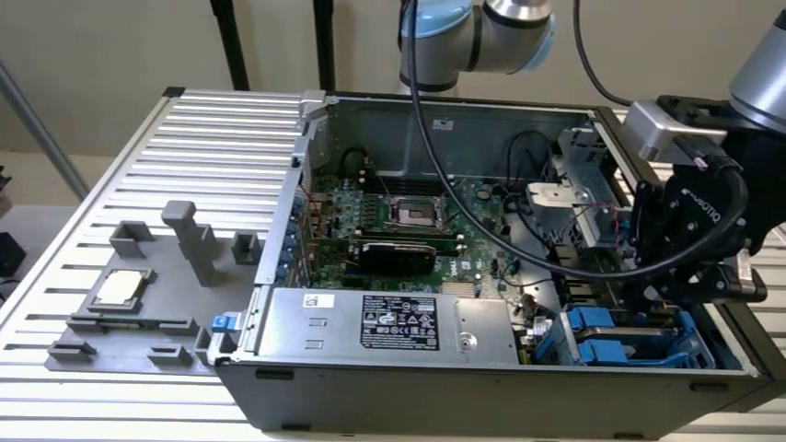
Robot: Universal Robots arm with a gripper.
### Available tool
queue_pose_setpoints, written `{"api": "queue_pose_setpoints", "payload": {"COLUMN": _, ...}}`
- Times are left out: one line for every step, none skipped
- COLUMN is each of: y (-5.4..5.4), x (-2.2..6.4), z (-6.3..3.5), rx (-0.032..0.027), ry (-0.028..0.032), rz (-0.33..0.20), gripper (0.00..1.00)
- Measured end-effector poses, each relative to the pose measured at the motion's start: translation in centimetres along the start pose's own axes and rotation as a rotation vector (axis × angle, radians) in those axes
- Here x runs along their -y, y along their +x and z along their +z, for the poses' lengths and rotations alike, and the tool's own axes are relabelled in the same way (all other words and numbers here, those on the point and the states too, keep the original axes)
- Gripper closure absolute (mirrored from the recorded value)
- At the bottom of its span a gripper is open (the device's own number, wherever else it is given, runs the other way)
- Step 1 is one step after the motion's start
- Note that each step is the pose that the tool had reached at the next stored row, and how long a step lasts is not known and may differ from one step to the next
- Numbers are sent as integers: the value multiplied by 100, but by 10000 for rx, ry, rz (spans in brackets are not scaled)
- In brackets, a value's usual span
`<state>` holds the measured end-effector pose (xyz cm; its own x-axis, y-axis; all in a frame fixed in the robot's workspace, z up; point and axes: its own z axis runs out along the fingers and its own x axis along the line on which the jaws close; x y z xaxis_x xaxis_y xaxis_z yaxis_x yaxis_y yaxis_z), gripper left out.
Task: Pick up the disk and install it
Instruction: 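Insert the second disk wire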
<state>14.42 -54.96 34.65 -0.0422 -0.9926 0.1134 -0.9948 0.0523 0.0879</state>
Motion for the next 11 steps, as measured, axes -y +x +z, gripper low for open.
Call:
{"api": "queue_pose_setpoints", "payload": {"y": 14, "x": 4, "z": 4, "rx": 36, "ry": -15, "rz": -5, "gripper": 83}}
{"api": "queue_pose_setpoints", "payload": {"y": 24, "x": 7, "z": 7, "rx": 64, "ry": -31, "rz": -10, "gripper": 83}}
{"api": "queue_pose_setpoints", "payload": {"y": 29, "x": 7, "z": 10, "rx": 88, "ry": -43, "rz": -12, "gripper": 83}}
{"api": "queue_pose_setpoints", "payload": {"y": 32, "x": 8, "z": 11, "rx": 101, "ry": -52, "rz": -14, "gripper": 83}}
{"api": "queue_pose_setpoints", "payload": {"y": 34, "x": 9, "z": 11, "rx": 107, "ry": -59, "rz": -17, "gripper": 83}}
{"api": "queue_pose_setpoints", "payload": {"y": 36, "x": 9, "z": 13, "rx": 114, "ry": -66, "rz": -17, "gripper": 83}}
{"api": "queue_pose_setpoints", "payload": {"y": 36, "x": 10, "z": 15, "rx": 128, "ry": -72, "rz": -20, "gripper": 83}}
{"api": "queue_pose_setpoints", "payload": {"y": 37, "x": 13, "z": 17, "rx": 140, "ry": -88, "rz": -24, "gripper": 83}}
{"api": "queue_pose_setpoints", "payload": {"y": 38, "x": 17, "z": 19, "rx": 148, "ry": -113, "rz": -28, "gripper": 83}}
{"api": "queue_pose_setpoints", "payload": {"y": 40, "x": 22, "z": 21, "rx": 157, "ry": -138, "rz": -30, "gripper": 83}}
{"api": "queue_pose_setpoints", "payload": {"y": 41, "x": 30, "z": 24, "rx": 169, "ry": -166, "rz": -34, "gripper": 83}}
